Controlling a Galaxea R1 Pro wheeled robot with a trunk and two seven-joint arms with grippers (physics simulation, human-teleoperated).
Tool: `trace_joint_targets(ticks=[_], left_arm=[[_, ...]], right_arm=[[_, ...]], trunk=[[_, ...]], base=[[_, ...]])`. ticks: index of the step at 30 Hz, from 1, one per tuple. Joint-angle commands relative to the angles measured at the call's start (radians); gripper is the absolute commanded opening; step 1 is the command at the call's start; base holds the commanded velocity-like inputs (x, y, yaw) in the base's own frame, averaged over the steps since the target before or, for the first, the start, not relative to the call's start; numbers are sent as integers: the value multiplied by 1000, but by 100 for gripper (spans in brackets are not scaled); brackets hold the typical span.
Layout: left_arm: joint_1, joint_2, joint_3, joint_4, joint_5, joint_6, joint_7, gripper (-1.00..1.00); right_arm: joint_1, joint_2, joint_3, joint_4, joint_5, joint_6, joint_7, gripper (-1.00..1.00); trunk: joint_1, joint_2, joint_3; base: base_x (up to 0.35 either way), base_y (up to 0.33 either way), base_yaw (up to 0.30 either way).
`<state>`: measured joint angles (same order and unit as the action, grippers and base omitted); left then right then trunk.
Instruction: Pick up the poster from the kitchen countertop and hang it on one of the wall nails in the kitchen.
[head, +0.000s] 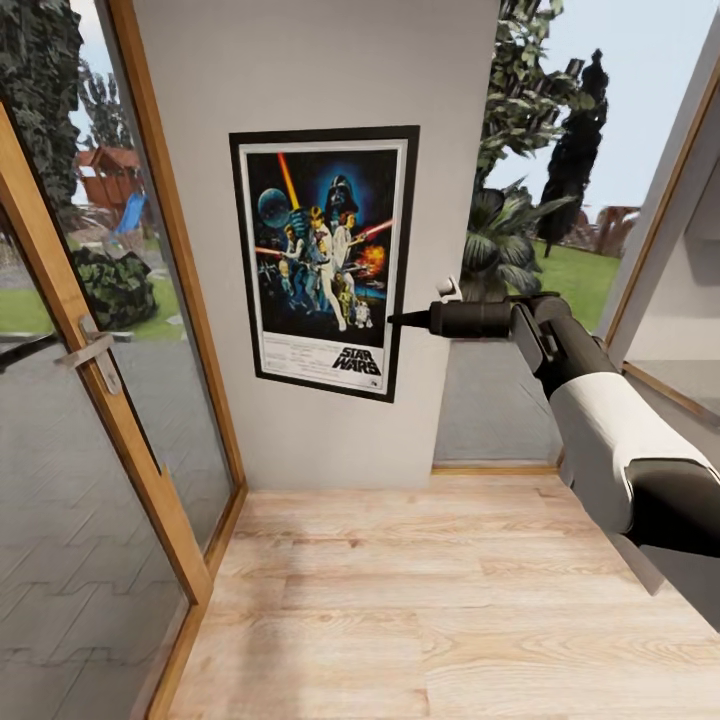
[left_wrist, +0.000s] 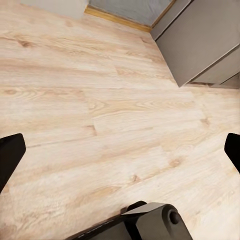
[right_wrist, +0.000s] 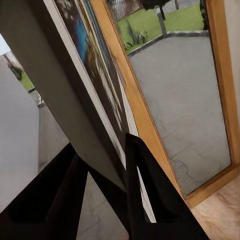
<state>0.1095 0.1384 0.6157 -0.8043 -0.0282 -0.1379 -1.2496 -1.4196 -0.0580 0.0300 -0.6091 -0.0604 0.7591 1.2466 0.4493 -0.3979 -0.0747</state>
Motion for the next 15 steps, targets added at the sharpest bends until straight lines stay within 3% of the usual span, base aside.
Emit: trace_joint_targets(ticks=[1,4,7,13,15], left_arm=[[0,0,2,-1,-3,-9,-2,100],[0,0,3,-1,-3,-9,-2,100],[0,0,4,-1,-3,-9,-2,100],[0,0,4,-1,-3,-9,-2,100],[0,0,5,-1,-3,-9,-2,100]], right_arm=[[-1,-1,3,0,-7,9,0,-100],[-2,0,5,0,-7,9,0,-100],[-2,0,47,0,-7,9,2,-100],[-2,1,67,0,-7,9,21,-100],[-6,4,70,34,-9,40,27,-100]], trunk=[[1,-2,-2],[1,-2,-2],[1,-2,-2],[1,-2,-2],[1,-2,-2]], base=[[0,0,0],[0,0,0],[0,0,0],[0,0,0],[0,0,0]])
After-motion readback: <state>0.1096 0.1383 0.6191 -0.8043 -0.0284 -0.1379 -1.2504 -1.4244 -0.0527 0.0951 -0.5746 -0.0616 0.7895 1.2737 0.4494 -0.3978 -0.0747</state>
